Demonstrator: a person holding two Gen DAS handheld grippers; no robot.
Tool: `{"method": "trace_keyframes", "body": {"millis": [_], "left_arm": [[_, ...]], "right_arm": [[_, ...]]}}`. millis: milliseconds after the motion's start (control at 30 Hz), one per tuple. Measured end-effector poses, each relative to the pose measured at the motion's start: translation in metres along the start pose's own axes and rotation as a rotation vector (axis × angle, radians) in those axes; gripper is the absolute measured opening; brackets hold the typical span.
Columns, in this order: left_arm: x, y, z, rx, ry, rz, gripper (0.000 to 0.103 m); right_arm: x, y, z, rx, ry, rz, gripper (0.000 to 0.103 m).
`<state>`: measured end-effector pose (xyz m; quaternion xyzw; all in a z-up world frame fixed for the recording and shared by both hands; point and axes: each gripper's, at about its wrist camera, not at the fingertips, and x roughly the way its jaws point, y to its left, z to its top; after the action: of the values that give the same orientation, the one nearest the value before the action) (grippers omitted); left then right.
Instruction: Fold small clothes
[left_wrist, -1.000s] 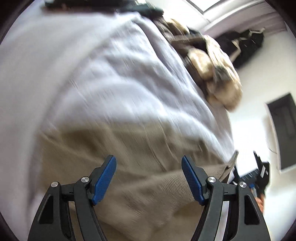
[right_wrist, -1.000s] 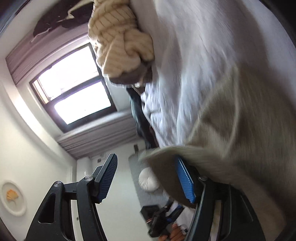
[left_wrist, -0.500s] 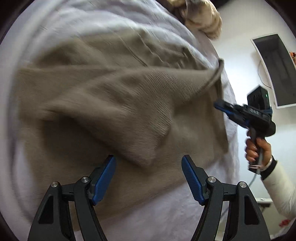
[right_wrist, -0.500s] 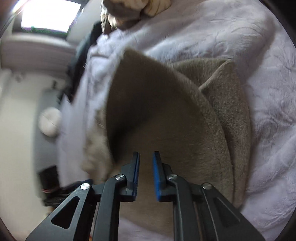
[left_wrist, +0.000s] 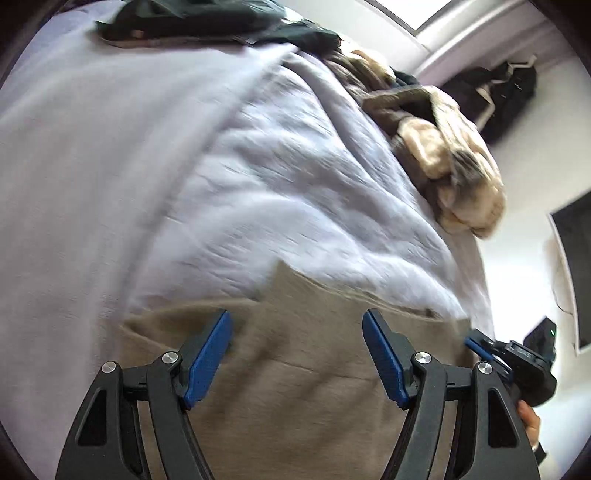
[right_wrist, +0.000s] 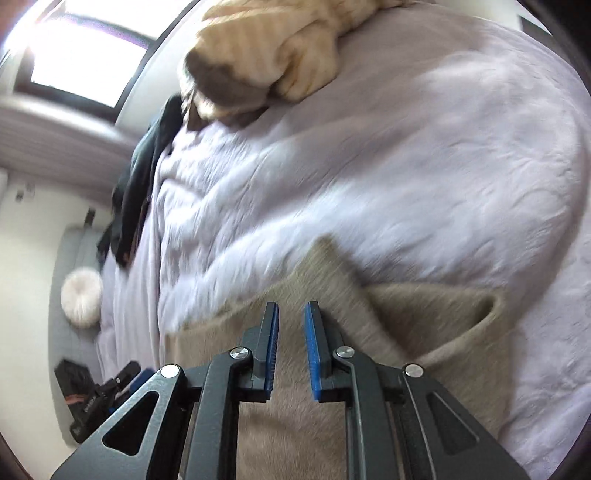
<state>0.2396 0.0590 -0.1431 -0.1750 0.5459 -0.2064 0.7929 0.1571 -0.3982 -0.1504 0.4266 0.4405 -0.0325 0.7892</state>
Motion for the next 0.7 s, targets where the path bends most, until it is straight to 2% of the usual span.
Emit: {"method": "trace_keyframes", "body": {"millis": [67,133,167,300,433,533,700], "left_arm": [[-0.006,0.000,-0.007,0.024,0.020,0.003,0.073],[-0.013,0.002,-0.020,0.094,0.072,0.026,0.073],[-0.016,0.004,-0.031,0.133,0.105,0.045,0.073],[-0.030,0.020,-0.075,0.136,0.193,0.047,0.074],[-0.036,0.037,-0.116,0.097,0.260,0.043,0.073],[-0.037,0.039,-0.134,0.089,0.294,0.024,0.073],[-0.028,0.035,-0.146,0.096,0.305,0.011,0.073]], "right_arm": [[-0.011,-0.005,-0.004,0.014,0.004,0.022,0.025],[-0.019,-0.008,-0.015,-0.004,0.032,0.019,0.055],[-0.021,-0.008,-0.023,-0.017,0.047,0.018,0.058],[-0.044,-0.023,-0.068,-0.073,0.110,-0.015,0.058],[-0.084,-0.057,-0.106,-0.037,0.091,-0.064,0.058],[-0.103,-0.074,-0.123,-0.007,0.054,-0.096,0.058],[-0.098,-0.080,-0.136,-0.050,0.127,-0.092,0.057]]}}
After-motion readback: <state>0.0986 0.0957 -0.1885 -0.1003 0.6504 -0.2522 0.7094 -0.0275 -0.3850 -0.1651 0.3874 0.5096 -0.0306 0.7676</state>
